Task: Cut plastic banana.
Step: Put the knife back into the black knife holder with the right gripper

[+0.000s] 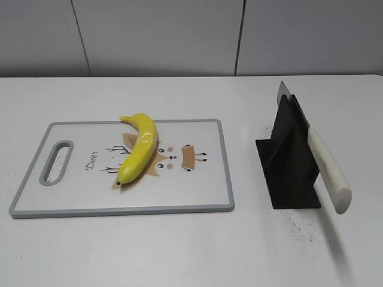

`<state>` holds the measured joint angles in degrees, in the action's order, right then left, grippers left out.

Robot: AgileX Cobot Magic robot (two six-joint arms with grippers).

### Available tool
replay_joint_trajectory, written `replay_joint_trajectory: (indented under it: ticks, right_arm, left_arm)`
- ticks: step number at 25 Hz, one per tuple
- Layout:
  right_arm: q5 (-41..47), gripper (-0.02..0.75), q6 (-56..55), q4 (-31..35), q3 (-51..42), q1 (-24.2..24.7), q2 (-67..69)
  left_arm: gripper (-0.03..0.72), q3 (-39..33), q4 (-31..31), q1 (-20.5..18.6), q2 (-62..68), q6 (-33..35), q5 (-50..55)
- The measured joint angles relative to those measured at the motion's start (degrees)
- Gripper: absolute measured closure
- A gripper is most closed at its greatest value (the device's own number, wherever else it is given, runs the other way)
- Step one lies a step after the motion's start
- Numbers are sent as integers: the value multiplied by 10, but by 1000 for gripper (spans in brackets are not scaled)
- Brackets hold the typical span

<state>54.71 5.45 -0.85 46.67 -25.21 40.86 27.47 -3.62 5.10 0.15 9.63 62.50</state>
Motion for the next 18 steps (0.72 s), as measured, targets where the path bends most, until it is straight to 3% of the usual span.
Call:
replay_joint_trajectory:
  ticks: [7, 11, 18]
  right_arm:
    - [14, 146, 10, 0, -94, 0, -135]
    - [36, 148, 11, 0, -143, 0, -213]
    - [62, 153, 11, 8, -173, 0, -327]
  left_arm:
    - [69, 0, -1, 0, 0, 0, 0]
    - [57, 0, -1, 0, 0, 0, 0]
    - [102, 0, -1, 0, 0, 0, 0]
